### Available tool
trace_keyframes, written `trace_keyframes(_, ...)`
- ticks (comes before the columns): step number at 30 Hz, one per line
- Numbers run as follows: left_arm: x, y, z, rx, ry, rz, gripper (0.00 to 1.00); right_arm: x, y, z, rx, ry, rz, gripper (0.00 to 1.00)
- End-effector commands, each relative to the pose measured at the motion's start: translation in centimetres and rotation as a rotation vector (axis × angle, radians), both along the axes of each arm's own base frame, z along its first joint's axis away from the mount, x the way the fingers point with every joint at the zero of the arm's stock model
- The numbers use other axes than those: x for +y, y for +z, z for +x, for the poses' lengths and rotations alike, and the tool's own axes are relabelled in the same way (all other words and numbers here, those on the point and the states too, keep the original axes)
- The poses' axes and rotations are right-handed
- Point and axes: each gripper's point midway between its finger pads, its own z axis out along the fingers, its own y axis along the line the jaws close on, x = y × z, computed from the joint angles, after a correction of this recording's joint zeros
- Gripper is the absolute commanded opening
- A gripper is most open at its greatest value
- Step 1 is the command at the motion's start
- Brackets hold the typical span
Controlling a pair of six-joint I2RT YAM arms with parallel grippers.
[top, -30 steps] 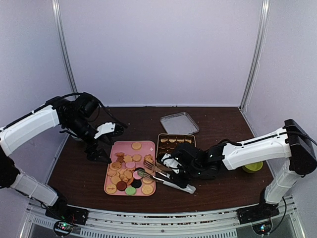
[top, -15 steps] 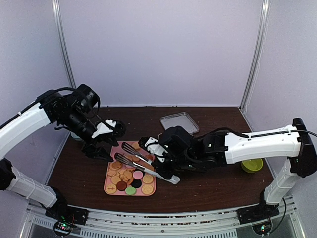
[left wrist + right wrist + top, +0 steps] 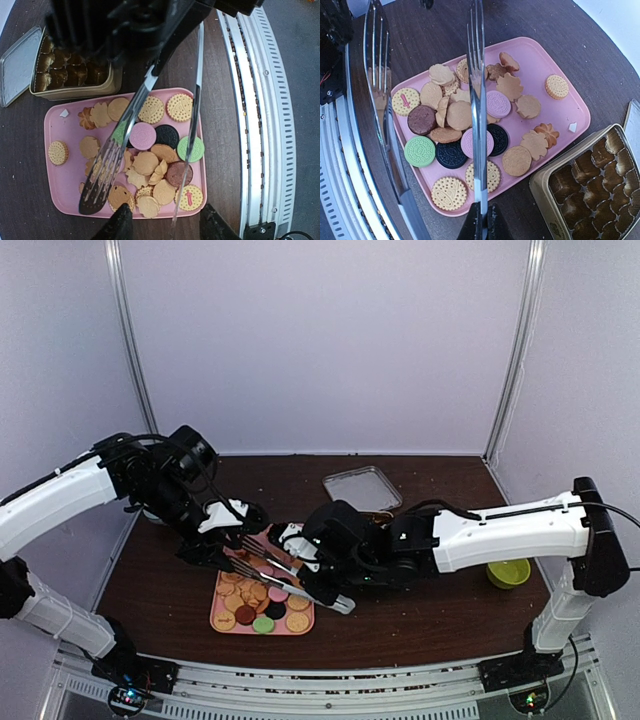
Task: Pack the cookies
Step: Pass from the right arm to the left, then pass from the left arm to the right
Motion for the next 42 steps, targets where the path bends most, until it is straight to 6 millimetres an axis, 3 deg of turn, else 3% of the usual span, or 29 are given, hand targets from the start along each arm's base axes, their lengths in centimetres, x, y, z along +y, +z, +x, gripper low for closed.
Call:
trace_keyframes(1,-0.7,0.2,0.4,-0.015,0.018,-0.039,0.45,1.4,2.1,0.4,-0.048,-0.005,0.045,0.0)
trace_keyframes(6,-1.0,0.1,-0.2,0.023,0.018,-0.059,0.32,1.5,2.9,0.4,-0.057,-0.011,0.065,0.0)
trace_keyframes(13,-0.9,0.1,-1.1,0.047,-0.01,-0.073,0.02,1.8,3.6,0.0,-0.065,-0.014,0.09,0.0)
trace_keyframes(15,-1.1,0.4,-1.3,0.054,-0.016,-0.09,0.0,2.1,4.1,-0.1,-0.065,-0.014,0.109,0.0)
trace_keyframes(19,-1.0,0.9,-1.9,0.076,-0.032,-0.097,0.0,2.2,5.9,0.3,-0.075,-0.039,0.178,0.26)
trace_keyframes(21,-1.0,1.6,-2.3,0.072,-0.042,-0.117,0.0,1.8,7.0,0.5,-0.074,-0.057,0.228,0.51)
trace_keyframes(22,-1.1,2.1,-2.4,0.068,-0.047,-0.134,0.0,1.4,7.7,0.8,-0.069,-0.071,0.259,0.58)
trace_keyframes(26,-1.5,4.5,-2.5,0.049,-0.017,-0.229,0.0,-1.1,10.1,2.0,0.011,-0.101,0.427,0.89)
trace_keyframes(28,-1.9,5.7,-2.3,0.075,0.027,-0.298,0.0,-3.0,12.0,2.5,0.064,-0.099,0.562,0.99)
trace_keyframes(31,-2.0,7.1,-2.1,0.123,0.103,-0.408,0.0,-6.3,15.4,2.7,0.114,-0.068,0.78,1.0)
trace_keyframes(34,-2.5,9.0,-1.1,0.154,0.182,-0.544,0.0,-8.3,16.7,2.2,0.146,-0.017,0.887,1.0)
trace_keyframes(38,-3.4,11.9,-0.3,0.237,0.237,-0.734,0.0,-9.4,17.0,1.8,0.198,0.04,0.952,1.0)
trace_keyframes(42,-4.1,13.2,-0.3,0.311,0.236,-0.801,0.0,-9.0,18.1,0.9,0.226,0.121,0.988,1.0)
